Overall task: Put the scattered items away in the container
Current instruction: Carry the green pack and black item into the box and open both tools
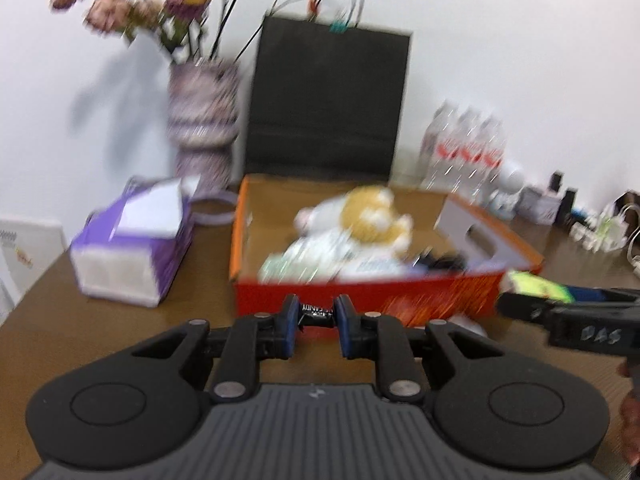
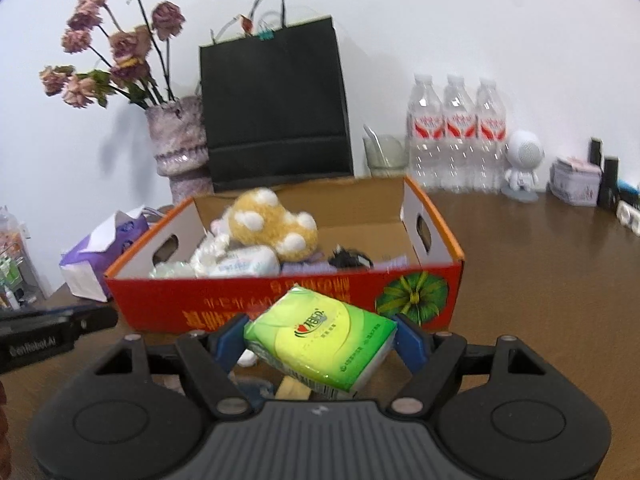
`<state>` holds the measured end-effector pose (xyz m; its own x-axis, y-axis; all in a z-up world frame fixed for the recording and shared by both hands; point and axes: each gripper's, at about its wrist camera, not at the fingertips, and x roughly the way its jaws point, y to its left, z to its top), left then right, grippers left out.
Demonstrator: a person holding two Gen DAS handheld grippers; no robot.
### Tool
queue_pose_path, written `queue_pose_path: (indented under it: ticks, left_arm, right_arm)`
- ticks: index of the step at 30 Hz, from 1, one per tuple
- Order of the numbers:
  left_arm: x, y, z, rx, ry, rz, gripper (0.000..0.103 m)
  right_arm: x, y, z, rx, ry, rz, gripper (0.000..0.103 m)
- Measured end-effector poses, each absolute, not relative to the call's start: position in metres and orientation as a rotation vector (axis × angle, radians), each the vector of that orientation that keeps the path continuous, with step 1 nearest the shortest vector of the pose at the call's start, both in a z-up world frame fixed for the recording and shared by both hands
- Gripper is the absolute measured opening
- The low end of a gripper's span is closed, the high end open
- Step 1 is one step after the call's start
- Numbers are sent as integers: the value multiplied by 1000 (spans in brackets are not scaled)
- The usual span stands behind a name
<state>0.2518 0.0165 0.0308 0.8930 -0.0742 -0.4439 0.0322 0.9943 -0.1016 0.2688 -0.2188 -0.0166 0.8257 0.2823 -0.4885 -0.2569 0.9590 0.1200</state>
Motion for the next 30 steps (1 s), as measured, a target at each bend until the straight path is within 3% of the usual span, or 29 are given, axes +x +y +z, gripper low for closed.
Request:
queue_pose_path:
  ticks: [9, 17, 26, 29, 30]
  left_arm:
    - [292, -6, 66, -146, 349, -72, 21]
    - [350, 1, 56, -226, 384, -70, 21]
    - [375, 7, 29, -197, 497, -31, 21]
    - [375, 5, 28, -187, 501, -27, 24]
    - [374, 5, 28, -182, 498, -17, 32]
  right_arm:
    - [307, -221, 26, 31, 423, 303, 76]
    - [363, -217, 38, 57, 453, 316, 76]
    - [395, -206, 12, 24, 567, 310, 76]
    - [395, -204, 9, 10, 584, 311, 76]
    - [396, -203, 8, 4, 590, 313, 77]
